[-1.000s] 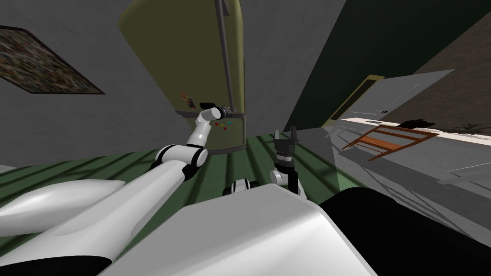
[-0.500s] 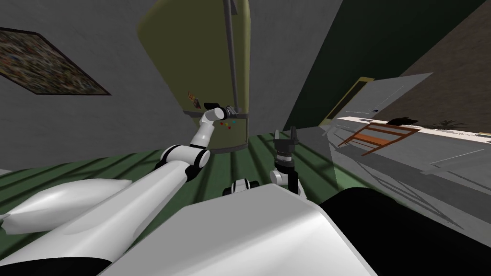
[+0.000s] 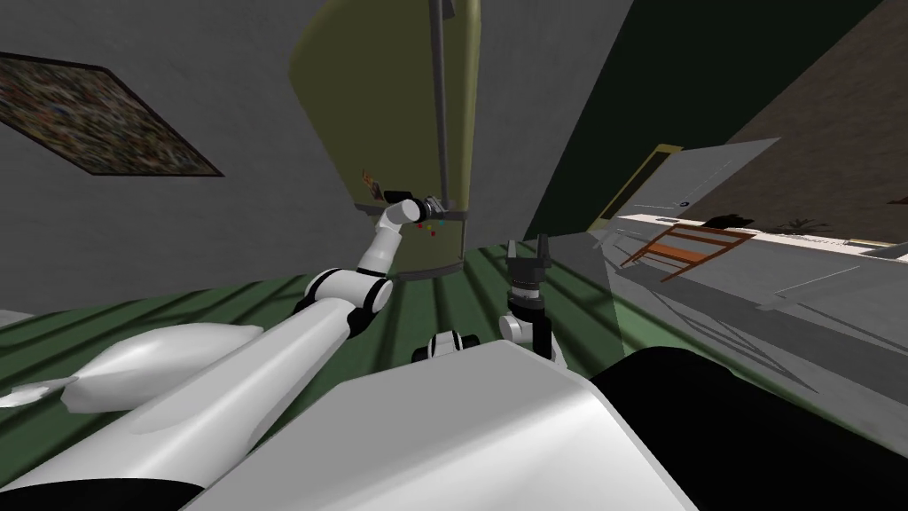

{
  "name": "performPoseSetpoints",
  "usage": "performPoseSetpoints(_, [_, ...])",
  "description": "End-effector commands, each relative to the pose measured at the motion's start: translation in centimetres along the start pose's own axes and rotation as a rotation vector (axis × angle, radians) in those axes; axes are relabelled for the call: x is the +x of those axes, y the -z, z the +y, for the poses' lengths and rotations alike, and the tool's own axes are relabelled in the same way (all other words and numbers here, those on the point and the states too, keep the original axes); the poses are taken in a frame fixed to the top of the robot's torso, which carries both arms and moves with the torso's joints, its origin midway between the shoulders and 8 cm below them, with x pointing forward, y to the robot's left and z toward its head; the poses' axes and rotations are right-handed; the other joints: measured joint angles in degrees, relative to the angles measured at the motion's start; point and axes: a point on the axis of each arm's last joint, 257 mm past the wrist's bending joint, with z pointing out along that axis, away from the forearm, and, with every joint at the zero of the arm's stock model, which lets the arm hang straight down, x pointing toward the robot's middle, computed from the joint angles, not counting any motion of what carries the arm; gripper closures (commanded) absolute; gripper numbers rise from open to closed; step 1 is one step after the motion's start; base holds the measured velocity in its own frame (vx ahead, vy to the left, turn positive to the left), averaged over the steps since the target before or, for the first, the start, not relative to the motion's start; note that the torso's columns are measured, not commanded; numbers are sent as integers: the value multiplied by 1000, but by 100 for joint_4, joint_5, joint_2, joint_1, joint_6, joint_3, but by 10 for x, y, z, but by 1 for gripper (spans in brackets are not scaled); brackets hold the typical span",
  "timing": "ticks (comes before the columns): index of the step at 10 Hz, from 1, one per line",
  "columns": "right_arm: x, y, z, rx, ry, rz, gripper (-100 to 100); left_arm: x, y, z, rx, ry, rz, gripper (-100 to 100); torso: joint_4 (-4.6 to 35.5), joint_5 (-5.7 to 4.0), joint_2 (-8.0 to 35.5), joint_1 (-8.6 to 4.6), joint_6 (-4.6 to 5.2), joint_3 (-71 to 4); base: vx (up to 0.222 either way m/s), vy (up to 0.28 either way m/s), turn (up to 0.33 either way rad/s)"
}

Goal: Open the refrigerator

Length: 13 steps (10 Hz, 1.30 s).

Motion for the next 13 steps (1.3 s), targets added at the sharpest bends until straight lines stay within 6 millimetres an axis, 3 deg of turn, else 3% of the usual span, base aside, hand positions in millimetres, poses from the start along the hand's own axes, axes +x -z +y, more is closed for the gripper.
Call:
performPoseSetpoints(1, [0,0,0,0,0,0,0,20,0,13,-28,-5,39,100,4,1,-9,-9,-8,-6,-102,265,-33])
performPoseSetpoints(4, [0,0,0,0,0,0,0,46,-2,37,-74,-10,92,100,4,-6,24,-21,6,15,-157,286,-30])
performPoseSetpoints(5, [0,0,0,0,0,0,0,46,-2,37,-74,-10,92,100,10,-13,30,-34,21,20,-103,243,-27])
performPoseSetpoints(6, [0,0,0,0,0,0,0,41,-4,36,-74,-8,81,100,13,-18,18,-54,21,15,-38,103,-17])
performPoseSetpoints(7, [0,0,0,0,0,0,0,51,-4,51,-105,-7,103,100,12,-24,-2,-85,14,-1,-34,191,6])
performPoseSetpoints(8, [0,0,0,0,0,0,0,51,-4,51,-105,-7,103,100,-3,-21,4,-42,27,5,-35,235,-40])
performPoseSetpoints(13, [0,0,0,0,0,0,0,87,1,84,-176,-12,181,100,0,-4,-11,-23,1,-11,-26,253,-25])
